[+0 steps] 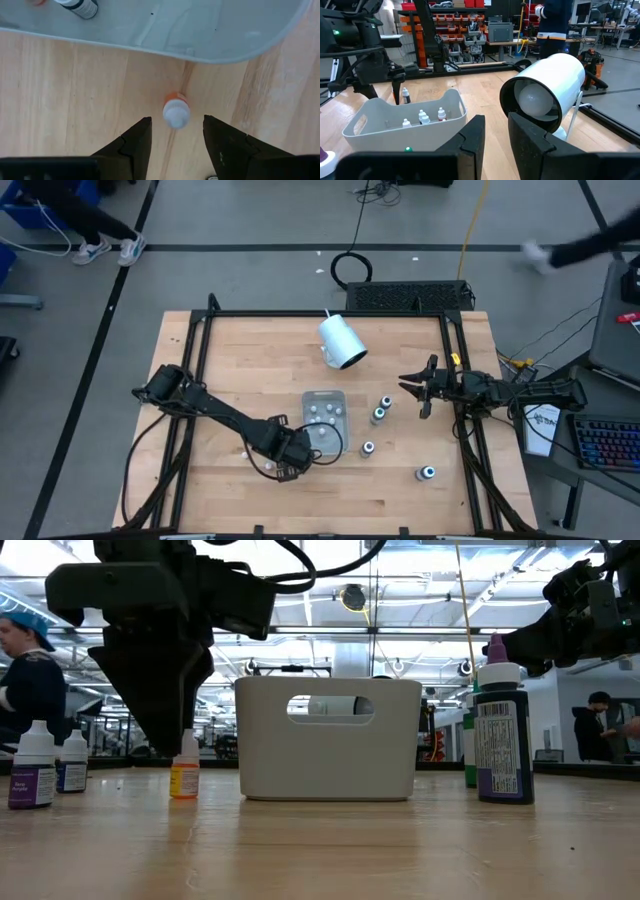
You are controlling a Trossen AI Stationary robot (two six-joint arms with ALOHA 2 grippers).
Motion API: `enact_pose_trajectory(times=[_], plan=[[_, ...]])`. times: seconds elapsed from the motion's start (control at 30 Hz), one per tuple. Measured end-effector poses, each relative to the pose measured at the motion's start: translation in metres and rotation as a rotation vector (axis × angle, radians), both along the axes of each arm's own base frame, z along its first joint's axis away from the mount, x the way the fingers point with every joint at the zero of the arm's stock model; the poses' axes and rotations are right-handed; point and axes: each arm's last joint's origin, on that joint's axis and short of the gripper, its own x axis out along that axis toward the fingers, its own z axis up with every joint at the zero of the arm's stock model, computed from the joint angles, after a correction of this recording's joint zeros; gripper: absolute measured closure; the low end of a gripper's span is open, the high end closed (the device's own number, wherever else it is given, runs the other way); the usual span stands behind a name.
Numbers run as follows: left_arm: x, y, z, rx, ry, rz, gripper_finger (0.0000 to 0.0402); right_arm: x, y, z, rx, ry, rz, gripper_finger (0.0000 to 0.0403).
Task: Pick & Place food coloring
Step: Put the right small orange food coloring bottle into the gray bin
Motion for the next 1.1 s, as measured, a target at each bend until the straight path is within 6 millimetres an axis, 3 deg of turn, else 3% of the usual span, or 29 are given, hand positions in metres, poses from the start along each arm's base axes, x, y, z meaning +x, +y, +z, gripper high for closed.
enact_pose_trajectory(times=[0.8,1.1], plan=[[0.004,-0.0025,0.0006,-0.038,-0.033,-0.026,0.0223,0.0,0.0,0.0,0.0,0.0,0.0,0.0325],[0.0042,-0.0018,0.0007,-0.04,-0.033,-0.024,0.0244,0.0,0.0,0.0,0.0,0.0,0.0,0.0325]])
